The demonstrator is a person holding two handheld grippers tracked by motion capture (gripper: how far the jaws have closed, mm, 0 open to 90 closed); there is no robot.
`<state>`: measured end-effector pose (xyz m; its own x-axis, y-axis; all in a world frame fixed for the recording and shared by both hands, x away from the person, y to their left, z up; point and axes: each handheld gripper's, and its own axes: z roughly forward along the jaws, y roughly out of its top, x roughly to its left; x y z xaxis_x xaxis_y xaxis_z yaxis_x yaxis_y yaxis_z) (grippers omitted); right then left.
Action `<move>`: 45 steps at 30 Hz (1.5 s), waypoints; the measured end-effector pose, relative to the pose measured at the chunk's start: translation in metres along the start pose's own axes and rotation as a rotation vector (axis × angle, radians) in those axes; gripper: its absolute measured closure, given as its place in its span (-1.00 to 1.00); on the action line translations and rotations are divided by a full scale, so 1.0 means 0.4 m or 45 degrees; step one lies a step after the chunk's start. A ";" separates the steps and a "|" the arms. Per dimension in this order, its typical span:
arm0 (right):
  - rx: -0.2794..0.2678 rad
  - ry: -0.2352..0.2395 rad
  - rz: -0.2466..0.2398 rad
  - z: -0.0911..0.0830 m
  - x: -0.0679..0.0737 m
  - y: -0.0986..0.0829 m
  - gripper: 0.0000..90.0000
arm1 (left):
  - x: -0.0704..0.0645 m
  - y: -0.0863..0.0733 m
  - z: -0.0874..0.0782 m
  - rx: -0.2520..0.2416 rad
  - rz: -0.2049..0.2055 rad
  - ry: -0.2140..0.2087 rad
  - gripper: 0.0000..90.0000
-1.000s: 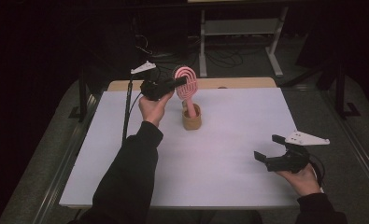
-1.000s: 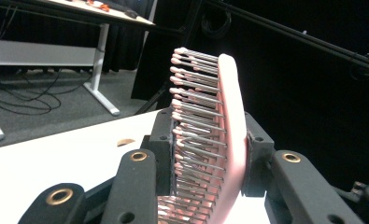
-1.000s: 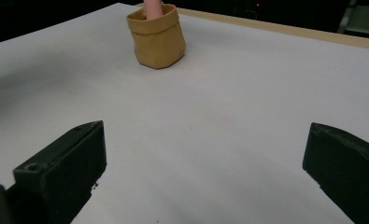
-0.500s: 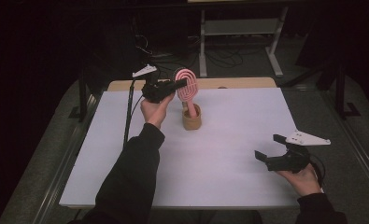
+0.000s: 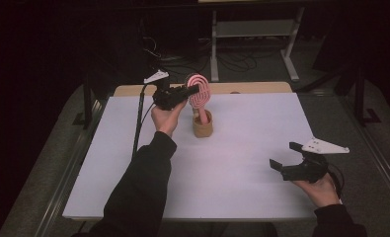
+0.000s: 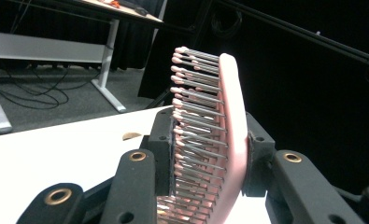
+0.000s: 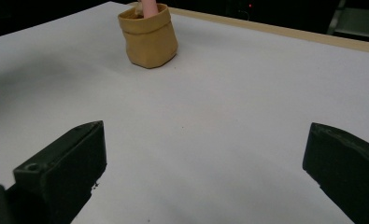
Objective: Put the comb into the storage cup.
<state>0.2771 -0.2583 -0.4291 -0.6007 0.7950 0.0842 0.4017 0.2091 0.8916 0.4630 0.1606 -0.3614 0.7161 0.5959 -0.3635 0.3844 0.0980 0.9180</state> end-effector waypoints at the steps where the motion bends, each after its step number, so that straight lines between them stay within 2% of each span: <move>1: -0.001 0.000 0.000 0.000 0.000 0.000 -1.00 | -0.001 -0.001 -0.001 -0.001 0.006 0.006 0.41; 5: -0.002 -0.001 -0.002 0.000 0.000 0.000 -1.00 | 0.003 -0.005 -0.006 -0.011 -0.003 0.003 0.40; 11: -0.002 -0.003 -0.004 0.001 0.001 0.001 -1.00 | 0.006 -0.005 -0.014 0.000 0.012 0.008 0.38; 25: -0.003 -0.008 -0.014 0.004 0.005 0.005 -1.00 | 0.026 -0.022 -0.058 -0.014 -0.033 0.010 0.37; 30: 0.004 -0.004 -0.013 0.008 0.007 0.006 -1.00 | 0.024 -0.029 -0.068 -0.014 -0.017 0.011 0.37; 35: 0.006 -0.004 -0.017 0.009 0.007 0.006 -1.00 | 0.036 -0.037 -0.086 -0.029 -0.045 -0.003 0.33; 38: 0.004 -0.003 -0.016 0.008 0.007 0.006 -1.00 | 0.039 -0.041 -0.095 -0.027 -0.043 -0.003 0.31; 42: 0.000 -0.002 -0.017 0.008 0.007 0.006 -1.00 | 0.042 -0.047 -0.108 -0.014 -0.046 0.010 0.19; 45: 0.004 -0.003 -0.017 0.009 0.007 0.006 -1.00 | 0.041 -0.054 -0.121 0.004 -0.027 0.053 0.11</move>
<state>0.2787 -0.2535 -0.4283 -0.6045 0.7934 0.0715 0.3957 0.2212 0.8913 0.4382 0.2067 -0.3795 0.6827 0.6265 -0.3760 0.4012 0.1086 0.9095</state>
